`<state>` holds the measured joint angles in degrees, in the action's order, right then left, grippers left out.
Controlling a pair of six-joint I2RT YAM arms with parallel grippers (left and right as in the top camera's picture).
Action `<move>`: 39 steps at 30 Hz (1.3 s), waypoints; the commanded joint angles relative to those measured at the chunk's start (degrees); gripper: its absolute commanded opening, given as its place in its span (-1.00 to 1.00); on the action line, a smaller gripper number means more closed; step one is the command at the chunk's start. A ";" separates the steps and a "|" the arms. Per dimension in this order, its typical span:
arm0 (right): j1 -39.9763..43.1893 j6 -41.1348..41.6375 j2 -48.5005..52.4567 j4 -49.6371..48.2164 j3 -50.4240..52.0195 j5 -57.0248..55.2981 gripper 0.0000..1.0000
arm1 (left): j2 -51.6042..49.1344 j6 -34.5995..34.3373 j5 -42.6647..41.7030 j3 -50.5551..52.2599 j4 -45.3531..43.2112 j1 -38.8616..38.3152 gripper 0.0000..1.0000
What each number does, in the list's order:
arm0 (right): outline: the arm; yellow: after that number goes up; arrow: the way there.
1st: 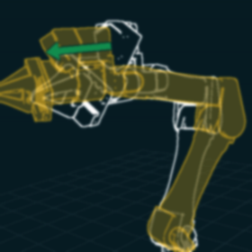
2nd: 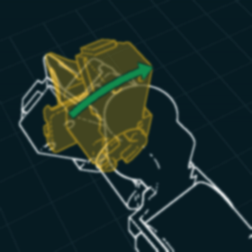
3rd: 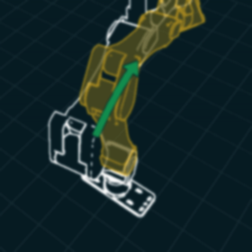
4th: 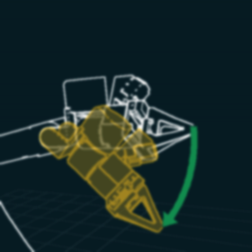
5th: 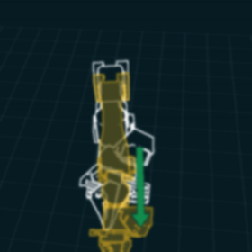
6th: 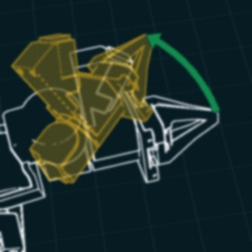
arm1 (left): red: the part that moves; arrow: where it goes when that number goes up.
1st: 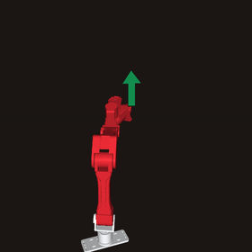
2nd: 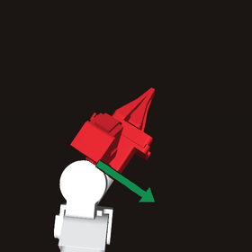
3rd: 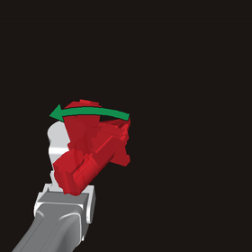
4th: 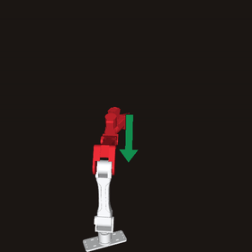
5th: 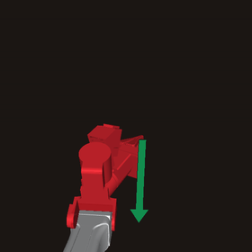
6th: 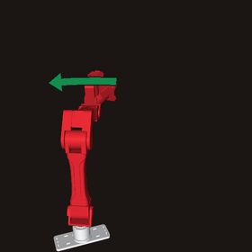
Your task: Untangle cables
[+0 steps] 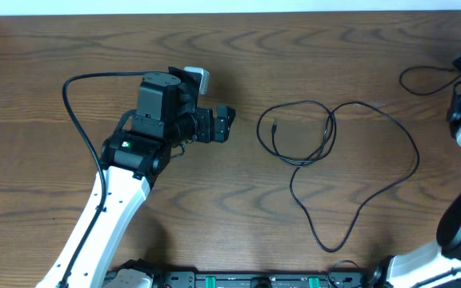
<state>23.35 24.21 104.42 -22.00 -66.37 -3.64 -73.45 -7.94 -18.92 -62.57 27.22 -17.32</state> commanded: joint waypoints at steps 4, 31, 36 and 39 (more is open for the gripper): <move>2.64 0.48 10.67 -4.00 -0.35 0.55 -0.98 | -0.28 -0.50 0.59 -1.27 0.22 0.15 0.99; 13.77 23.32 18.51 -1.55 -0.66 -1.09 -0.97 | -0.28 -0.50 0.59 -1.27 0.22 0.15 0.99; 9.86 22.88 18.56 -1.66 -2.08 -4.44 -0.97 | -0.28 -0.50 0.59 -1.27 0.22 0.15 0.99; 8.90 22.88 18.53 -1.81 -2.12 -6.78 -0.98 | -0.28 -0.50 0.59 -1.27 0.22 0.15 0.99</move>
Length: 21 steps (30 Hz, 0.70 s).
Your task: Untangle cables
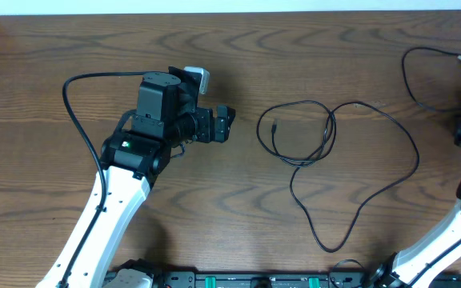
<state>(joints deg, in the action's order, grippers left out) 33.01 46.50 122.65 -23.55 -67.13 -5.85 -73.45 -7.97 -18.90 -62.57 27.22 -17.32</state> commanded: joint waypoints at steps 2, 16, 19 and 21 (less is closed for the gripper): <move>-0.72 0.59 0.31 -0.24 -1.36 -4.55 -0.85 | -0.28 -0.48 0.57 -1.27 0.22 0.15 0.99; 3.69 -8.48 -1.36 12.83 -1.36 2.56 0.99 | -0.28 -0.48 0.57 -1.27 0.20 0.15 0.99; 4.13 -8.52 -1.36 17.57 -1.36 1.46 0.98 | -0.28 -0.48 0.57 -1.27 0.22 0.15 0.99; 4.59 -9.29 -1.36 19.17 -1.36 1.49 0.99 | -0.28 -0.48 0.57 -1.27 0.22 0.15 0.99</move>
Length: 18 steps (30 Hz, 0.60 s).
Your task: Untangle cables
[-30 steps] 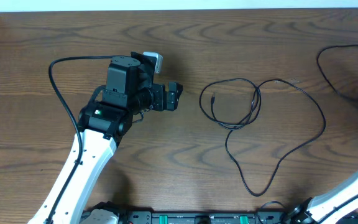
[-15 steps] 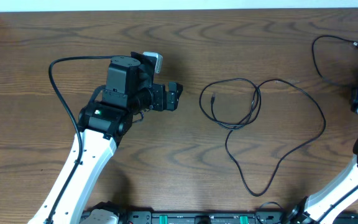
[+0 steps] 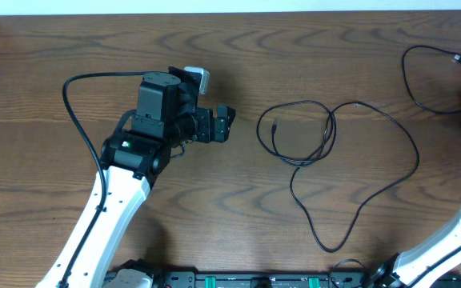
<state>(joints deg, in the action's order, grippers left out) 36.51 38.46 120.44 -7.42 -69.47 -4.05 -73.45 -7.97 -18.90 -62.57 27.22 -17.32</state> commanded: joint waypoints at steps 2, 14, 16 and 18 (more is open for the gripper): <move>1.62 -2.95 0.46 4.76 0.98 -0.31 0.99 | -0.28 -0.48 0.57 -1.27 0.22 0.15 0.99; 10.49 -17.79 -5.84 11.69 0.98 -5.03 0.99 | -0.28 -0.48 0.57 -1.27 0.22 0.15 0.99; 12.74 -17.75 -6.27 12.66 0.98 -3.96 0.99 | -0.28 -0.48 0.57 -1.27 0.22 0.15 0.99; 14.32 -17.77 -7.19 13.57 0.98 -0.98 0.99 | -0.28 -0.48 0.57 -1.27 0.22 0.15 0.99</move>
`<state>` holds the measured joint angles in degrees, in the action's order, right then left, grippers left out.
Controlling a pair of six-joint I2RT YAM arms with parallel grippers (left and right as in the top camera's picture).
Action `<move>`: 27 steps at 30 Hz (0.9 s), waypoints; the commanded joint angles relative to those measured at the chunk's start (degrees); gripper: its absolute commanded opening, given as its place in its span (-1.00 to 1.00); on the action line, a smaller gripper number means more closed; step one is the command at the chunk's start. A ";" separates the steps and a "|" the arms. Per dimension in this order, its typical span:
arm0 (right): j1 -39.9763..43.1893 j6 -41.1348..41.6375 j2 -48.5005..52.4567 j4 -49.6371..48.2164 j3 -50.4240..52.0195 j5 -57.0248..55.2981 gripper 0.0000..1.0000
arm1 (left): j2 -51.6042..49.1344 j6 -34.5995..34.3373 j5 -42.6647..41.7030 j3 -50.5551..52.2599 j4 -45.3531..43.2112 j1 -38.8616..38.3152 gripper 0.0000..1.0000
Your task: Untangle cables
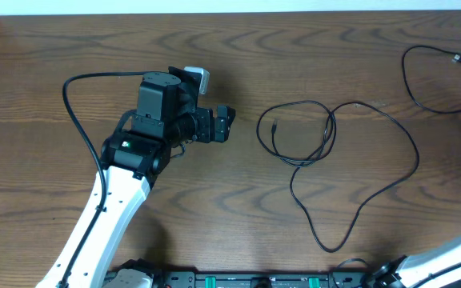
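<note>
A long black cable (372,196) lies on the wooden table right of centre. It makes a small loop (327,132) with a plug end (273,126) inside, then a wide bend that ends near the front edge. A second black cable (407,78) curves at the far right, its connector (457,58) close to the edge. My left gripper (225,124) points right, a short way left of the looped cable and touching nothing; its jaws are too foreshortened to read. The right gripper is out of view.
The left arm (126,168) reaches up from the front left, with its own black lead (69,108) arching to the left. A sliver of the right arm (446,258) shows at the bottom right corner. A white wall edge runs along the back.
The right arm's wrist, which showed at the right edge beside the second cable, has left the frame. Both cables and the left arm lie as before.
At first my right gripper was at the top right, over the second cable, which lay in a small flat loop. Later that cable lay spread in a taller curve with its connector showing, and the arm sat lower at the edge. Now the arm is gone.
</note>
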<state>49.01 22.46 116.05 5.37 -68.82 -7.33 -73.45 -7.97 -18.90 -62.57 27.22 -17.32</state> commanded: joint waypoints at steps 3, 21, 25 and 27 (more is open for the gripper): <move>2.32 -3.02 -5.18 1.27 0.33 5.01 0.99 | -0.28 -0.48 0.57 -1.27 0.22 0.15 0.99; -14.29 -9.64 -23.15 18.71 0.35 22.91 0.99 | -0.28 -0.48 0.57 -1.27 0.22 0.15 0.99; -21.73 -8.63 -23.15 29.49 0.35 23.56 0.99 | -0.28 -0.48 0.57 -1.27 0.22 0.15 0.99; -24.41 -6.84 -23.15 33.73 0.35 23.34 0.99 | -0.28 -0.48 0.57 -1.27 0.22 0.15 0.99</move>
<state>28.77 13.82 93.25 34.92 -68.49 14.55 -73.47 -7.97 -18.90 -62.57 27.22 -17.32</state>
